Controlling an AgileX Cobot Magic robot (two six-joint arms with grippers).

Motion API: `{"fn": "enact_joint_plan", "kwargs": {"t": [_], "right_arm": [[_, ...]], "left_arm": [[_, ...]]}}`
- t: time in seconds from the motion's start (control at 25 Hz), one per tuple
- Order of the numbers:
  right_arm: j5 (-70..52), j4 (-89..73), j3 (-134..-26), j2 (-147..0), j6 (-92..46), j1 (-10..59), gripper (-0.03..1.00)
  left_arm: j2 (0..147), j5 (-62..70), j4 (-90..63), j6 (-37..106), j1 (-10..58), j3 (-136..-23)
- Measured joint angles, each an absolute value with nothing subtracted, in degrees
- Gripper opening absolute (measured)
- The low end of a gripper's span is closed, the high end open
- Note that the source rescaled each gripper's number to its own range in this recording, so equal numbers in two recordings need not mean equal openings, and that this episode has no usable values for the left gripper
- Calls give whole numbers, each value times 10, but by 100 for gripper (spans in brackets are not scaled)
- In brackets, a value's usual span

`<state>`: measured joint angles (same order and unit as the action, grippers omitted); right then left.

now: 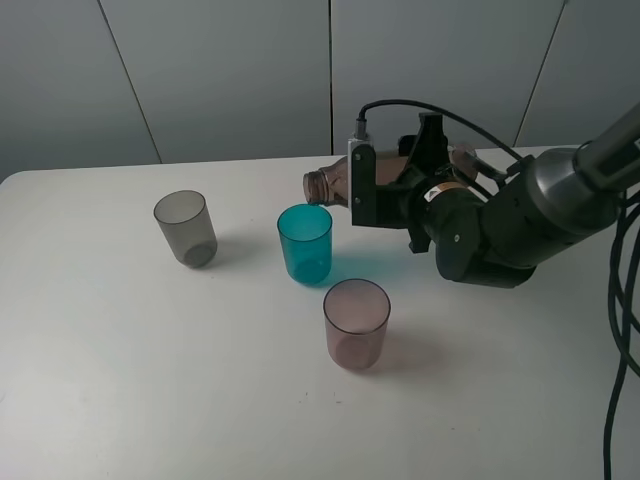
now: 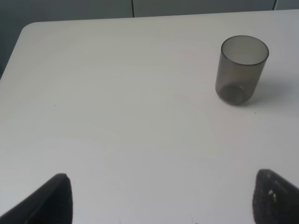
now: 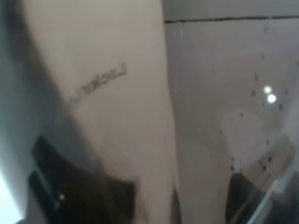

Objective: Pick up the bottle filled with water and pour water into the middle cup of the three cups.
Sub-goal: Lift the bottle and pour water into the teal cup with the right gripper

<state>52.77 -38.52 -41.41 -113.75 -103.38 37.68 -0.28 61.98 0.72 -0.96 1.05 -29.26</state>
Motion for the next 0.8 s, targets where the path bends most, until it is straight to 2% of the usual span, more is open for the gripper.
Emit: {"fn": "enact_joint_plan", "kwargs": {"t": [0.32, 0.8], "right_arm": [[528, -381, -414, -1138, -1100, 377, 0], [532, -381, -414, -1138, -1131, 377, 0]], "left_arm": [[-3, 620, 7, -11, 11, -293], [-3, 620, 7, -11, 11, -293]]}}
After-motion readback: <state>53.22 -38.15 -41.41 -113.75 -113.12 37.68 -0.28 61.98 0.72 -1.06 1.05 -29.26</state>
